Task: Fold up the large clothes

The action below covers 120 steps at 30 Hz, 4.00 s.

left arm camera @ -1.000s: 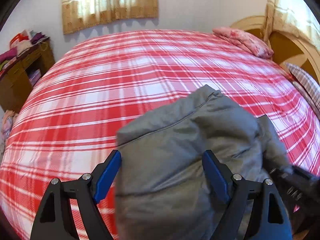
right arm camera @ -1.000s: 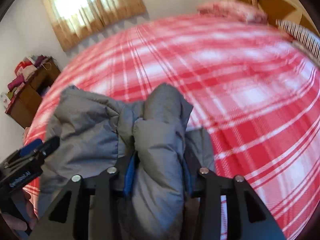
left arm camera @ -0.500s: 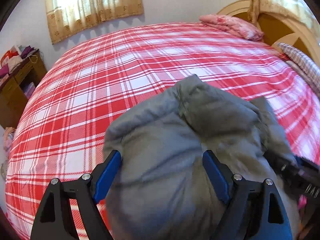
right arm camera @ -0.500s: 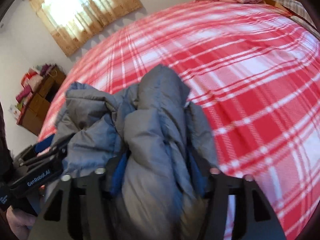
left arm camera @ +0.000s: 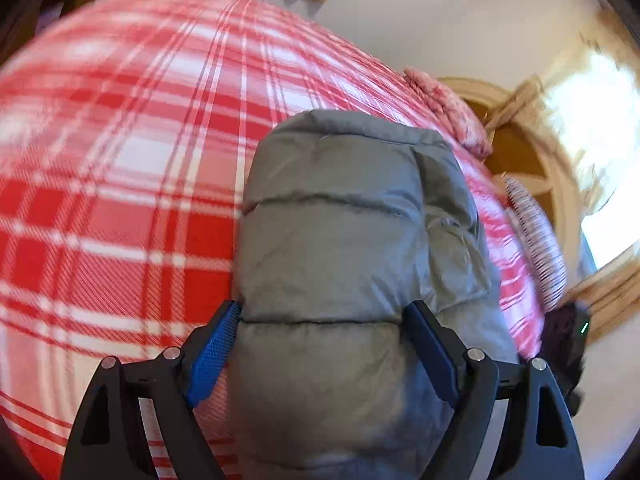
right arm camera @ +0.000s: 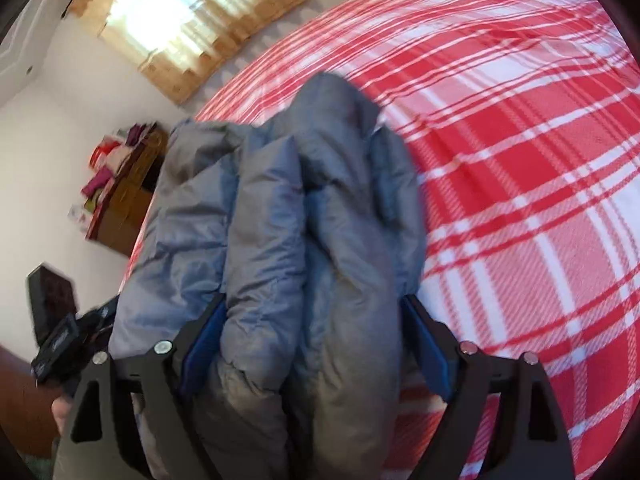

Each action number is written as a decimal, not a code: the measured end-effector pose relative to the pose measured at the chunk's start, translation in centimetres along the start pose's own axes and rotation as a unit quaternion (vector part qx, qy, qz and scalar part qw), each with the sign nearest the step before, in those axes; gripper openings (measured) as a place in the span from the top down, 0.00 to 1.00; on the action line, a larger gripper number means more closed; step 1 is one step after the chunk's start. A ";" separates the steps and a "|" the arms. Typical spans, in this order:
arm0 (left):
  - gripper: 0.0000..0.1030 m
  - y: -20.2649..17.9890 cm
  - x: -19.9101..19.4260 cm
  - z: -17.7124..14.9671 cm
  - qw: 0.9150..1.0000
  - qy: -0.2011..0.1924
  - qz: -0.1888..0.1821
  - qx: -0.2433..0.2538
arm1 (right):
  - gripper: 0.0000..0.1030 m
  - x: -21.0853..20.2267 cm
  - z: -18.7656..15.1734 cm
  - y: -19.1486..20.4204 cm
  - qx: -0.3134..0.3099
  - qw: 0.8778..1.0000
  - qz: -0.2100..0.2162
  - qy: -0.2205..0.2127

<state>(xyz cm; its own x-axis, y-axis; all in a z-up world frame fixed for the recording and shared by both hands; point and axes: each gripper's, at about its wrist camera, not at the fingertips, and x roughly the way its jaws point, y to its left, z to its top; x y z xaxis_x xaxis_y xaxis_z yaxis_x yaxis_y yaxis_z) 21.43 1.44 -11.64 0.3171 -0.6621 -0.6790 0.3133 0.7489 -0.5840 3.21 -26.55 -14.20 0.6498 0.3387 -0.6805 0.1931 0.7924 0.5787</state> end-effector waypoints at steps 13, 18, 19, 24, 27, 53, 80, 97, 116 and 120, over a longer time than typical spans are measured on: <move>0.14 -3.8 2.6 -1.9 0.995 0.002 0.040 0.088 | 0.41 3.1 -0.2 2.8 -0.059 0.998 0.018 0.019; 0.42 -4.8 1.4 -2.7 0.989 -0.015 0.070 0.131 | 0.57 3.1 -0.1 2.4 -0.049 0.998 0.036 0.022; 0.46 -5.2 1.2 -2.9 0.987 -0.020 0.078 0.140 | 0.58 3.2 0.1 2.3 -0.049 0.998 0.037 0.021; 0.59 -6.5 0.4 -3.4 0.979 -0.036 0.106 0.169 | 0.63 2.5 -0.3 2.1 -0.052 0.998 0.039 0.019; 0.60 -6.4 0.0 -3.8 0.977 -0.038 0.116 0.174 | 0.64 2.3 -0.5 2.1 -0.052 0.998 0.041 0.021; 0.61 6.6 -20.5 -0.5 0.952 -0.191 0.237 0.032 | 0.72 13.3 3.4 26.2 -0.240 0.946 0.203 0.077; 0.54 18.9 -15.6 3.5 0.903 -0.201 0.378 -0.024 | 0.30 28.5 10.4 27.5 -0.232 0.954 0.156 0.106; 0.50 18.5 -19.1 4.9 0.918 -0.180 0.350 -0.049 | 0.69 30.8 6.4 31.7 -0.225 0.972 -0.011 0.071; 0.09 23.8 -14.1 7.4 0.907 -0.186 0.371 -0.070 | 0.69 31.1 4.9 31.2 -0.281 0.959 -0.023 0.024; 0.08 23.5 -13.6 7.4 0.902 -0.179 0.387 -0.064 | 0.69 31.1 4.5 31.6 -0.292 0.956 -0.035 0.017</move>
<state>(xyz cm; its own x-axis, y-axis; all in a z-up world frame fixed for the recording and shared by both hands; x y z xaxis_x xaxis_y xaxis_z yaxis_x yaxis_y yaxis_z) 31.12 27.82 -12.81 0.6725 0.1119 -0.7316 -0.2258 0.9724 -0.0587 32.86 6.74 -15.08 0.6239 0.2822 -0.7288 -0.2136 0.9586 0.1883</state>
